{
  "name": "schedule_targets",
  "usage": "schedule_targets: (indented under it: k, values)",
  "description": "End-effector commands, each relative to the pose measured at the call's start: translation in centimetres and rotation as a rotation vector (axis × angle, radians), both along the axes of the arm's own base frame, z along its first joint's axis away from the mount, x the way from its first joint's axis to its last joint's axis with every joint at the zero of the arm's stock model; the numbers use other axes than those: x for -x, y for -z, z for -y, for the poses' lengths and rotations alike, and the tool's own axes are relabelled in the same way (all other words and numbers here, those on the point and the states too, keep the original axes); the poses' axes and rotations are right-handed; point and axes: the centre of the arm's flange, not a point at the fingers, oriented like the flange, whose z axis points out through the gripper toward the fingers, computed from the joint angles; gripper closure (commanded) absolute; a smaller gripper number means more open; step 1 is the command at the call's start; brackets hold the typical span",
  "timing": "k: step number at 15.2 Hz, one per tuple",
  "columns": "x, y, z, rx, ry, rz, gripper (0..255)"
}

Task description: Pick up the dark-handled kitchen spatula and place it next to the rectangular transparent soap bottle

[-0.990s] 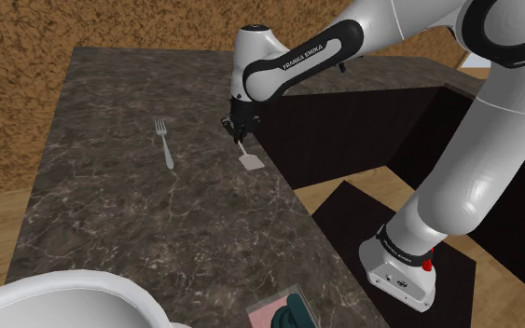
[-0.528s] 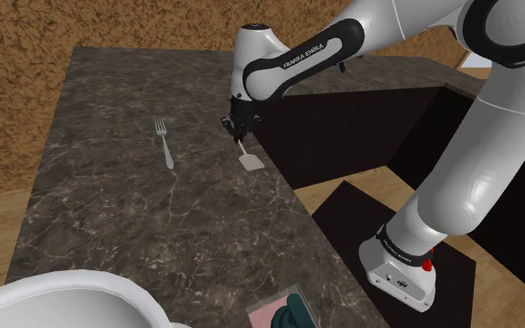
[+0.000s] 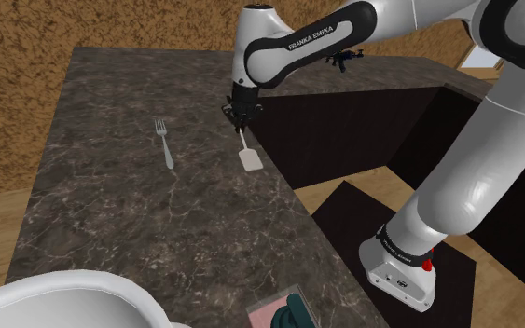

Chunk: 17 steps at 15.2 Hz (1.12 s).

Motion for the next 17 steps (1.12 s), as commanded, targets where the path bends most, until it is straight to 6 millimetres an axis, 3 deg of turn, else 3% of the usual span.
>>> schedule_targets:
  k: [1,17]
  values:
    - [0.0,-1.0,-0.1,0.000,0.000,0.000,255]
    - [0.0,-9.5,-0.1,0.000,0.000,0.000,255]
